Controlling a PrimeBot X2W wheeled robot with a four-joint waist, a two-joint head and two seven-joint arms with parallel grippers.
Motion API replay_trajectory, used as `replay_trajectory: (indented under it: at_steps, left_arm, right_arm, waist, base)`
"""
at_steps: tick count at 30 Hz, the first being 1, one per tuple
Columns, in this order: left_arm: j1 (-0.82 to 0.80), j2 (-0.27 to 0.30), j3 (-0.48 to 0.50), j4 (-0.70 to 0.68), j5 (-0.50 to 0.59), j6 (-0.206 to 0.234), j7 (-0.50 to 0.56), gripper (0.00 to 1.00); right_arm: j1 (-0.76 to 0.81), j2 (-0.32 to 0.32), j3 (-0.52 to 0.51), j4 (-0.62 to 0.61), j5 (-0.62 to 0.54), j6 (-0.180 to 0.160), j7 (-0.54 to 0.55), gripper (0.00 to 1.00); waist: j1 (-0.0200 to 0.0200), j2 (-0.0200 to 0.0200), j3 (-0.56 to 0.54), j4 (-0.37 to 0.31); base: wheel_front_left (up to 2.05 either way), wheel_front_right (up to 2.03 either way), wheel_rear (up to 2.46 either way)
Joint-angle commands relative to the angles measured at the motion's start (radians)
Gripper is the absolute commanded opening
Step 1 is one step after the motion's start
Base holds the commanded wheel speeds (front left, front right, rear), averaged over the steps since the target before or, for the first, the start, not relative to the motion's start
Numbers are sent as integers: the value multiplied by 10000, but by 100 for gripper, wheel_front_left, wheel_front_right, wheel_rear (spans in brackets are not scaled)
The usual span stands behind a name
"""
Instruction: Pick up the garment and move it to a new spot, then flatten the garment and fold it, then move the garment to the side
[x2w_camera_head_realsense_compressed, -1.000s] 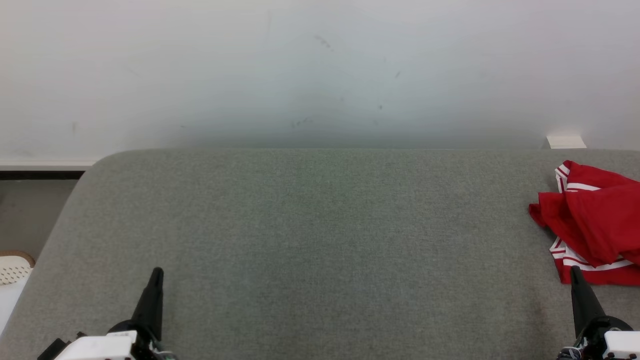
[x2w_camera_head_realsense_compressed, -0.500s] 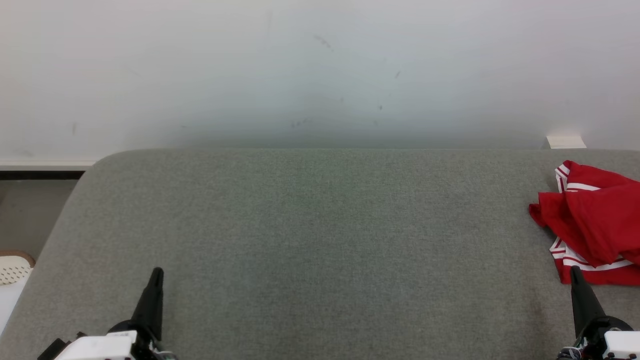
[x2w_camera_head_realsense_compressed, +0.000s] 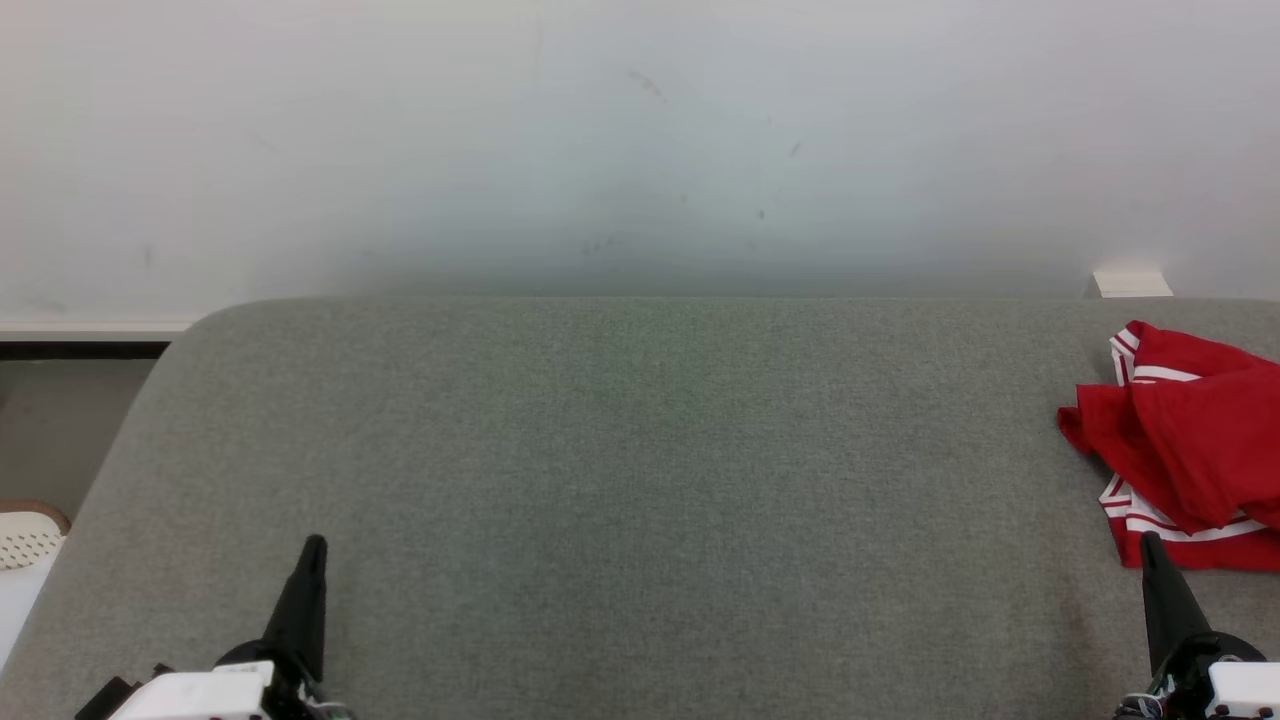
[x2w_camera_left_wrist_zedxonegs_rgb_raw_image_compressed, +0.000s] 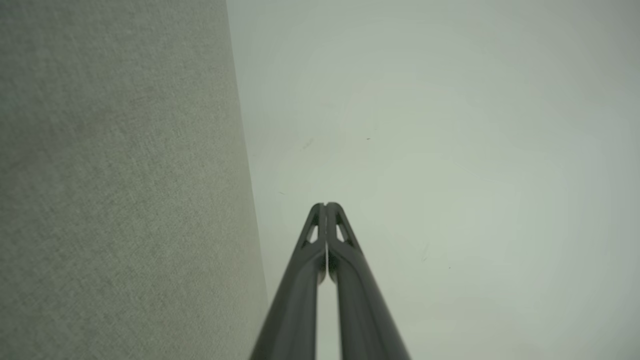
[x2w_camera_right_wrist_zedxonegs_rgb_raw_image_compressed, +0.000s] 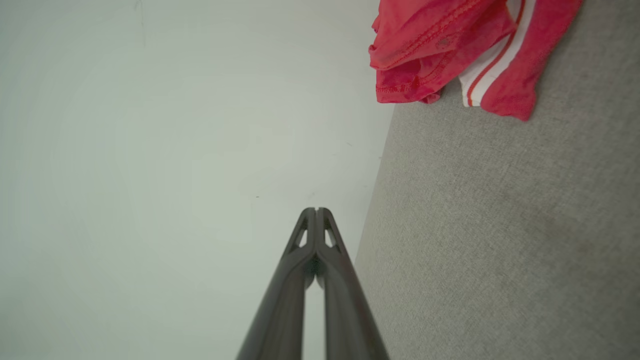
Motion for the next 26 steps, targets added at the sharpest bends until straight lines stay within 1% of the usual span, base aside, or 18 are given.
replay_trajectory:
  at_steps: [1,26]
  left_arm:
    - [-65,63,18,-31,-133,-45,37,0]
    - [-65,63,17,-32,-133,-46,36,0]
  right_arm:
    - [-122,-4,-45,-50,5,-21,43,0]
    - [-122,-4,-38,-50,11,-21,38,0]
  waist:
    - [0,0,0,0]
    - [0,0,0,0]
  base:
    - [0,0,0]
    - [0,0,0]
